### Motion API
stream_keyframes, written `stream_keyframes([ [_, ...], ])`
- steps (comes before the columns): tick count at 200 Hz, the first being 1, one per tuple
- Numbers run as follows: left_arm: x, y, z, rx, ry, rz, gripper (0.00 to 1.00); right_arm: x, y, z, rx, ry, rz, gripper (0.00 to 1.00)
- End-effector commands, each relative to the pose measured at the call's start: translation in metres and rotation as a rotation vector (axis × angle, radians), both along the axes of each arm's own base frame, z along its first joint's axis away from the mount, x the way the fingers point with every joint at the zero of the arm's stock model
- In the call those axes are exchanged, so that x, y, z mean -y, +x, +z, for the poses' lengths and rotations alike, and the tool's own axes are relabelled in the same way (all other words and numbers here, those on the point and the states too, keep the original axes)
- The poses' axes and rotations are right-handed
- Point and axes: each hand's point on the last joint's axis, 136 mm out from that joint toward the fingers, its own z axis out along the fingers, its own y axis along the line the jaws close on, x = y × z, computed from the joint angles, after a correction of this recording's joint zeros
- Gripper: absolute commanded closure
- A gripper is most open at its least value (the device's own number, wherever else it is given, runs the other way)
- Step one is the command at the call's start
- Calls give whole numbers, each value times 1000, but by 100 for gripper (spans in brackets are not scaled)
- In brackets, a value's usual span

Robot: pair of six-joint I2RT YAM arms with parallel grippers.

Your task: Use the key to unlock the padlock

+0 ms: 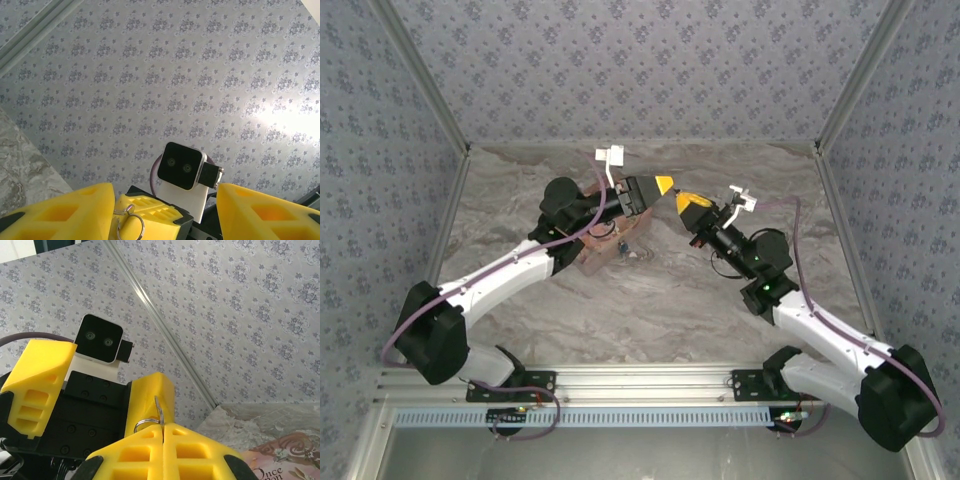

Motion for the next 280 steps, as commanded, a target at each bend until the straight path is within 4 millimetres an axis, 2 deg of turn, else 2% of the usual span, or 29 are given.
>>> stream_keyframes([
  [1,2,-10,17,62,-21,-31,46,0,-5,31,63,65,7,100],
  [34,3,-10,15,64,-6,-33,53,-3,-6,34,65,66,14,100],
  [53,2,-9,12,62,6,-18,53,-4,-6,34,68,54,15,100],
  [115,-8,-4,7,75,54,68,42,2,-8,30,53,25,-24,100],
  [158,-5,-6,7,77,43,39,41,-3,-7,31,55,25,-11,100],
  [186,-3,-10,11,89,30,15,48,-5,-5,30,50,29,-8,100],
  [228,-1,-11,11,87,26,7,64,-8,-3,27,33,37,-4,100],
  [264,-2,-10,10,87,25,10,85,-10,-2,23,14,25,-2,100],
  [280,-4,-9,9,83,34,30,98,-7,-2,19,-1,20,-16,80],
])
